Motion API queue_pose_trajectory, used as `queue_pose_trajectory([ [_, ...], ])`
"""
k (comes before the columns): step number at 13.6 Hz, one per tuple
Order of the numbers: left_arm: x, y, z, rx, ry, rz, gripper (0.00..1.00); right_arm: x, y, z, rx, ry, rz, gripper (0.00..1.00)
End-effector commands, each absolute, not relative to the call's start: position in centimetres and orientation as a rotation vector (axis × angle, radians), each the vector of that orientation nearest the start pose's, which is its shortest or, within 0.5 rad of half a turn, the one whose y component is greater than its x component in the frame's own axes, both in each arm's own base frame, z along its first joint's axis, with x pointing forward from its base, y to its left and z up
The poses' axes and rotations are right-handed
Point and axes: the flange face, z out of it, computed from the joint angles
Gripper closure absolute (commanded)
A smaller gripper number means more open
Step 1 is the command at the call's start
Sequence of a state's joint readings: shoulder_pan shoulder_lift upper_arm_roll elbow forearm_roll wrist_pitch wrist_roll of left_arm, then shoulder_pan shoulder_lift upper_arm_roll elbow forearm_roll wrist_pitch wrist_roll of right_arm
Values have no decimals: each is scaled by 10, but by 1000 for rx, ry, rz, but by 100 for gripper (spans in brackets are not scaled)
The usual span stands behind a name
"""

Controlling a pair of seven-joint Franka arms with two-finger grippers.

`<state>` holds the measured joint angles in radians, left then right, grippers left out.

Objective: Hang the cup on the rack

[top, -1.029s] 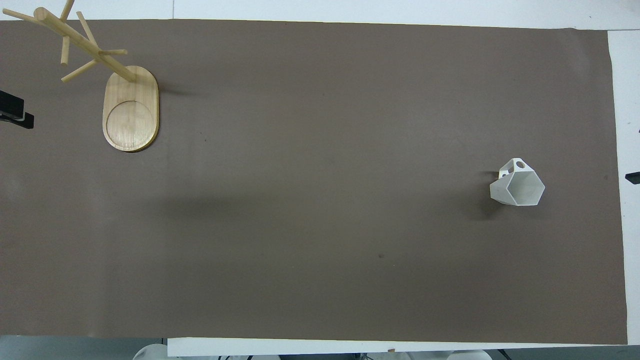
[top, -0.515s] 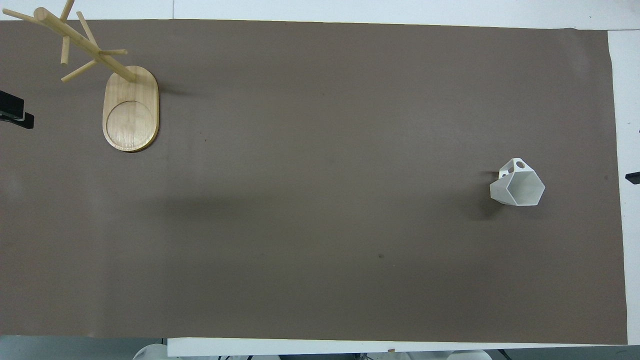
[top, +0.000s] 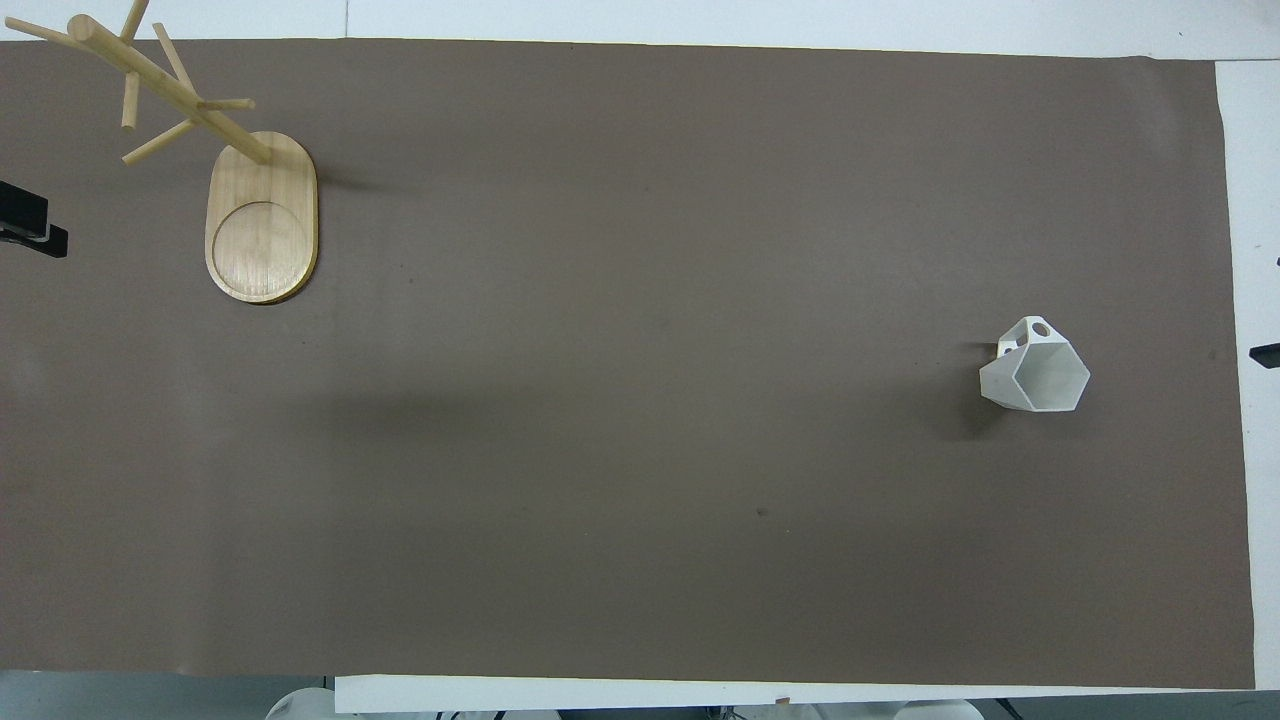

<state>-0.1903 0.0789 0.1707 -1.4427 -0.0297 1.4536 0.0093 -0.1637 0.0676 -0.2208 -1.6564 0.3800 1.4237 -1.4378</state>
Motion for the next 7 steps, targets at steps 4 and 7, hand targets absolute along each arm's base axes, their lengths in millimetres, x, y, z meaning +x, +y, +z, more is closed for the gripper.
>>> queue_pose_trajectory([
  [4, 561, -17, 631, -3162, 30, 99, 0, 537, -205, 455, -2146, -1281, -283, 0],
  [7, 561, -17, 631, -3162, 30, 99, 0, 527, -223, 413, -1989, -1545, -517, 0],
])
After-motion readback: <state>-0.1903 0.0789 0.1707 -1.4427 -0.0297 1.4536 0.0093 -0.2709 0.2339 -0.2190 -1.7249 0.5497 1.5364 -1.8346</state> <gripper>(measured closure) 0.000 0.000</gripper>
